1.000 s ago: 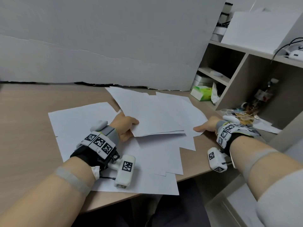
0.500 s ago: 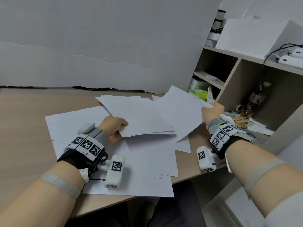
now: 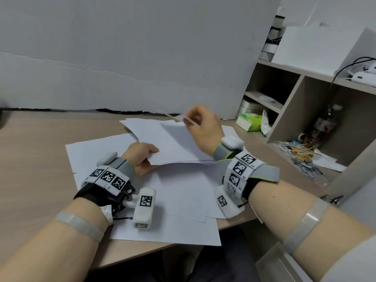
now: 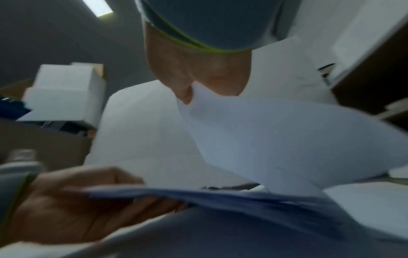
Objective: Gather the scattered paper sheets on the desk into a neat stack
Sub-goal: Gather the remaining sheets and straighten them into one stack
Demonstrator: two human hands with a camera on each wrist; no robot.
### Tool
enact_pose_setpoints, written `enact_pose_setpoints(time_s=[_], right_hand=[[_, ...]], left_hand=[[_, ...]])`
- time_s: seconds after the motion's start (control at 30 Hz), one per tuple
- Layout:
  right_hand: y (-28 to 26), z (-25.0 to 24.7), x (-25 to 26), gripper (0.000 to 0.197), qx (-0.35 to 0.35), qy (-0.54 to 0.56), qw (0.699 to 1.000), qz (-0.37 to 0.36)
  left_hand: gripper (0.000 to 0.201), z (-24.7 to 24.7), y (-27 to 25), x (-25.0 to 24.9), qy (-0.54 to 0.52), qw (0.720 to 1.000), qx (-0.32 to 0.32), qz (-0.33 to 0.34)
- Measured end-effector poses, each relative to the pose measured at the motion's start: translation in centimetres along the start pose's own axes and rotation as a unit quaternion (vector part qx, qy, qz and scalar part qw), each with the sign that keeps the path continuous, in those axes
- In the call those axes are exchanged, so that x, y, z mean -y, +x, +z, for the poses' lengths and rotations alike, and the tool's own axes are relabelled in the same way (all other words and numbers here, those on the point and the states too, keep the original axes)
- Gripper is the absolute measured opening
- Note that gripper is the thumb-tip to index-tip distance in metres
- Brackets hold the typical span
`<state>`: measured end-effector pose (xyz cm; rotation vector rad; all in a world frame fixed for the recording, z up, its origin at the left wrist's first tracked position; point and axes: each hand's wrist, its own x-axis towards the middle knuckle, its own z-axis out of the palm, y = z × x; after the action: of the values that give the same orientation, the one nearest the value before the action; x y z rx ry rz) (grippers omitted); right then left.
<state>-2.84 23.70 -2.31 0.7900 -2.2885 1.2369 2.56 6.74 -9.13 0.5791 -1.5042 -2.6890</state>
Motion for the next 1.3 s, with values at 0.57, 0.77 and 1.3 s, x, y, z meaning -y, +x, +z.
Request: enact_pose_setpoints(time_s=[0.57, 0.77, 1.3], right_hand=[[-2.1, 4.3, 0.6, 0.041, 0.279, 0.051, 0.953, 0.108], [-1.4, 1.5, -1.4, 0.016, 0.038, -0.045, 0.978, 0.198], [-0.8, 5.8, -2.2, 0.133, 0.472, -0.367, 0.765, 0.238]], left_hand=[[0.032, -1.2, 0.2, -1.2, 0.041, 0.999, -0.014, -0.016], [0.025, -2.8, -1.0, -3.9, 0.022, 0.996, -0.064, 0.065], [0.024, -11.4, -2.4, -6.7, 0.059, 0.973, -0.190, 0.121]])
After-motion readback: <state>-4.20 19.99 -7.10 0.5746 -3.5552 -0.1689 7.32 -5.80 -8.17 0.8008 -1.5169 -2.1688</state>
